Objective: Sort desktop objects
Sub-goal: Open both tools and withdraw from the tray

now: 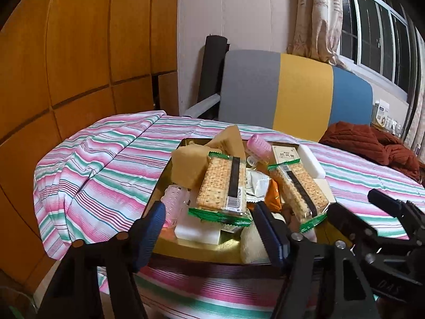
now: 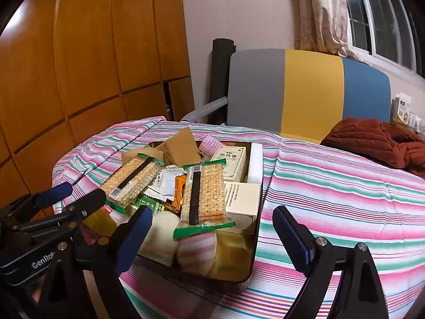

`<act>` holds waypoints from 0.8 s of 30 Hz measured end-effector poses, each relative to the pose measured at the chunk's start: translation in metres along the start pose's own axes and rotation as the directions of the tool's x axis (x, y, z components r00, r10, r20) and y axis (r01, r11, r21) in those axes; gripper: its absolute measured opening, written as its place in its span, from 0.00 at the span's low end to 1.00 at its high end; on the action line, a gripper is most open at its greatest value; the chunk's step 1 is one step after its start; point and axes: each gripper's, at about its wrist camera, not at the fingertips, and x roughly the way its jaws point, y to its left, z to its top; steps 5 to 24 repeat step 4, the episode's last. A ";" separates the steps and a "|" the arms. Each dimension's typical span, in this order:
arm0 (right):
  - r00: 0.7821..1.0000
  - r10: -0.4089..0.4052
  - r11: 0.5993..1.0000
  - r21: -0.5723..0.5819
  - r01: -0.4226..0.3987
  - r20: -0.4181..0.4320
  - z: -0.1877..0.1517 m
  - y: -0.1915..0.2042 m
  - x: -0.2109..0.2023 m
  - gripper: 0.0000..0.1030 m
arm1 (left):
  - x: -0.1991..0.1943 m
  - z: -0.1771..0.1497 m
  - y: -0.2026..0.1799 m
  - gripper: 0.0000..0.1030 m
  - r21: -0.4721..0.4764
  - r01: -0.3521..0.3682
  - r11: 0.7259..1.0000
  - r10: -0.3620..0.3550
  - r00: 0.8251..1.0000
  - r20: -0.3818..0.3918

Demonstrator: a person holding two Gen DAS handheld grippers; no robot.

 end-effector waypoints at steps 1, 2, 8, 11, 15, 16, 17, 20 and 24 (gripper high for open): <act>1.000 -0.005 1.000 -0.005 0.005 -0.001 0.000 0.001 0.000 0.90 | -0.001 0.000 0.000 0.61 0.002 -0.002 1.000 0.002 1.000 0.008; 1.000 -0.012 1.000 -0.010 0.011 -0.001 0.000 0.002 0.000 0.90 | -0.002 0.001 0.000 0.61 0.001 0.001 1.000 -0.001 1.000 0.010; 1.000 -0.026 1.000 -0.017 0.026 0.002 0.000 0.003 0.000 0.90 | -0.002 0.002 0.000 0.61 -0.003 0.000 1.000 0.000 1.000 0.010; 1.000 -0.026 1.000 -0.017 0.026 0.002 0.000 0.003 0.000 0.90 | -0.002 0.002 0.000 0.61 -0.003 0.000 1.000 0.000 1.000 0.010; 1.000 -0.026 1.000 -0.017 0.026 0.002 0.000 0.003 0.000 0.90 | -0.002 0.002 0.000 0.61 -0.003 0.000 1.000 0.000 1.000 0.010; 1.000 -0.026 1.000 -0.017 0.026 0.002 0.000 0.003 0.000 0.90 | -0.002 0.002 0.000 0.61 -0.003 0.000 1.000 0.000 1.000 0.010; 1.000 -0.026 1.000 -0.017 0.026 0.002 0.000 0.003 0.000 0.90 | -0.002 0.002 0.000 0.61 -0.003 0.000 1.000 0.000 1.000 0.010; 1.000 -0.026 1.000 -0.017 0.026 0.002 0.000 0.003 0.000 0.90 | -0.002 0.002 0.000 0.61 -0.003 0.000 1.000 0.000 1.000 0.010; 1.000 -0.026 1.000 -0.017 0.026 0.002 0.000 0.003 0.000 0.90 | -0.002 0.002 0.000 0.61 -0.003 0.000 1.000 0.000 1.000 0.010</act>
